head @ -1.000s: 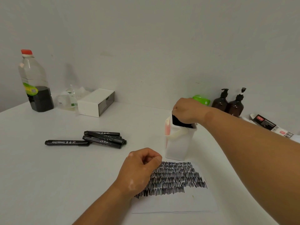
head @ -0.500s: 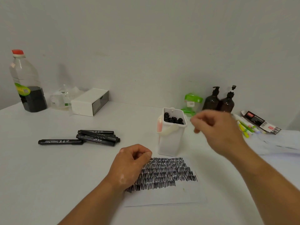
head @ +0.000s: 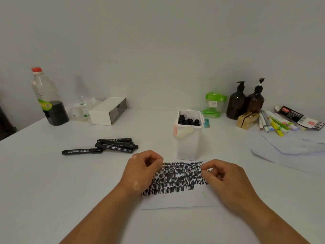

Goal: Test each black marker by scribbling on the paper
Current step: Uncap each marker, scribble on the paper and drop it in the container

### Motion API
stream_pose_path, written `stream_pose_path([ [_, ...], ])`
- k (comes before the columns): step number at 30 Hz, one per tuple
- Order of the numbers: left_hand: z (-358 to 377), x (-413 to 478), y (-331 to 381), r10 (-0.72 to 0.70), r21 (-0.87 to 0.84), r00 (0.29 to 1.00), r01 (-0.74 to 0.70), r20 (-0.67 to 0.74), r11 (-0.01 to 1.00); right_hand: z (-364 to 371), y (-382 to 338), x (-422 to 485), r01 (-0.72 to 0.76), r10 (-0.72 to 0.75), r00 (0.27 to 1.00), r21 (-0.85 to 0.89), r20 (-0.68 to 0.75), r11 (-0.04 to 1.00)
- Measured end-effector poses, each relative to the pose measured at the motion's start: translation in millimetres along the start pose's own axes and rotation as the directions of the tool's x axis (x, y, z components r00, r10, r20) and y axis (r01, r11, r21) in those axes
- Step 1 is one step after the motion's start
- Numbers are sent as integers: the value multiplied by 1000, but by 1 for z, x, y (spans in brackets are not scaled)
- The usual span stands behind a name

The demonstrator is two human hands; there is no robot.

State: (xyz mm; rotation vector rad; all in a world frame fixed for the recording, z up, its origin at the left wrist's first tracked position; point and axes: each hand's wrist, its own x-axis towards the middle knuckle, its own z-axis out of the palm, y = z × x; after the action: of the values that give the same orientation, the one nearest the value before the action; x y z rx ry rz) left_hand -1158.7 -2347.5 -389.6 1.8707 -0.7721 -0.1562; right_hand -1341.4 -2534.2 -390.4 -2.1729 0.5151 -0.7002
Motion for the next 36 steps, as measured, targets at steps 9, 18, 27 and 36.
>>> stream_pose_path([
  [9,-75,34,-36,69,614,980,62,-188,787,6,3,1,65,-65,997,10,37,998],
  [18,-156,50,-99,-215,916,952,277,-220,291,12,0,0,58,-63,993,53,95,997],
  [27,-163,46,-100,-236,938,959,219,-157,267,10,5,1,50,-54,994,45,90,998],
  [36,-163,20,-84,-123,957,992,35,0,288,11,2,0,49,-53,993,45,104,998],
])
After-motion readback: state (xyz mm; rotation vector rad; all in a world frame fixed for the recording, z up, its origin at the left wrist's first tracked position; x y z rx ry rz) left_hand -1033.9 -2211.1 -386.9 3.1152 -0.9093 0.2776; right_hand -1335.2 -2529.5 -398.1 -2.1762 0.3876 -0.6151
